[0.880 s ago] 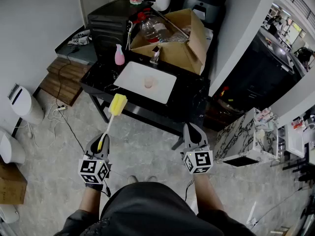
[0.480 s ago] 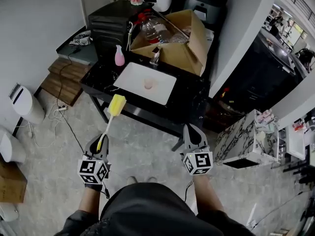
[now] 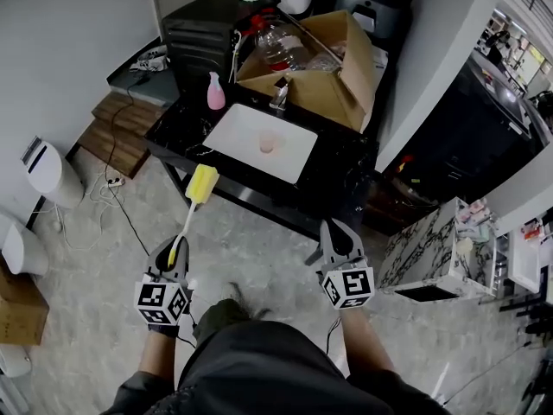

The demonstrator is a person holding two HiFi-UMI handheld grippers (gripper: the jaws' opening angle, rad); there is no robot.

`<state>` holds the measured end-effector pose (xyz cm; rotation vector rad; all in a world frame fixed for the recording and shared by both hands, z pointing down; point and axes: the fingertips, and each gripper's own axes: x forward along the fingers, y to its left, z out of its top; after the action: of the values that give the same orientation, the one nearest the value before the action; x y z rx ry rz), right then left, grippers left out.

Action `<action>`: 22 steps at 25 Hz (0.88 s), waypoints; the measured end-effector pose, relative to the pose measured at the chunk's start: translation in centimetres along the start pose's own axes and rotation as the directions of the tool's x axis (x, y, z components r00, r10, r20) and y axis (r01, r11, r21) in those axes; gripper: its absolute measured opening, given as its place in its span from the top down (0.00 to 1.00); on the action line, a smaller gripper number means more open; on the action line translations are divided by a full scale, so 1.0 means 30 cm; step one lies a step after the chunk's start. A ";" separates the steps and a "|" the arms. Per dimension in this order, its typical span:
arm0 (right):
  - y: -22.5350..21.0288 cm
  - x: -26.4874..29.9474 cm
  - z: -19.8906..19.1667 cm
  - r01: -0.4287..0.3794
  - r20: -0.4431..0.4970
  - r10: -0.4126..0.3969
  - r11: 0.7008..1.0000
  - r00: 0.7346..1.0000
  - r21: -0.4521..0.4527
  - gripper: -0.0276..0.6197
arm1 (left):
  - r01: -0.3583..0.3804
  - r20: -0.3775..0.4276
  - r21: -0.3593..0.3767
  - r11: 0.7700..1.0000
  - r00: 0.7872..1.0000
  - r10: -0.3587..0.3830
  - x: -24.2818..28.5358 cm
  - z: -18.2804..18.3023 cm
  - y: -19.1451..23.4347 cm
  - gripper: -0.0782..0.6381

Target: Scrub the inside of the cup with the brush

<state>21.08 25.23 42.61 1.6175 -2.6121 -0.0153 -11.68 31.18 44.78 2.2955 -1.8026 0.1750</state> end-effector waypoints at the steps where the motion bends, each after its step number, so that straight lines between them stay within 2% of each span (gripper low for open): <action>1: 0.001 0.014 -0.001 -0.004 -0.003 0.004 1.000 1.000 -0.002 0.94 | -0.004 -0.001 -0.003 1.000 1.000 0.004 0.008 -0.002 0.010 0.84; 6: -0.020 0.134 -0.004 -0.013 -0.014 0.013 1.000 1.000 -0.019 0.94 | -0.006 0.009 -0.018 1.000 1.000 0.006 0.113 0.001 0.071 0.84; 13: -0.049 0.375 -0.014 -0.002 -0.042 0.000 0.999 0.999 -0.049 0.94 | 0.029 0.005 -0.037 0.999 1.000 -0.029 0.352 0.024 0.199 0.84; 22: -0.113 0.722 0.022 0.059 -0.071 -0.063 0.997 0.995 -0.055 0.94 | 0.128 -0.040 -0.033 0.991 0.991 -0.130 0.699 0.092 0.335 0.84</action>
<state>14.44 4.33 42.96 1.6482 -2.4866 -0.0284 -16.46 8.47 47.81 2.3594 -1.6191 0.1726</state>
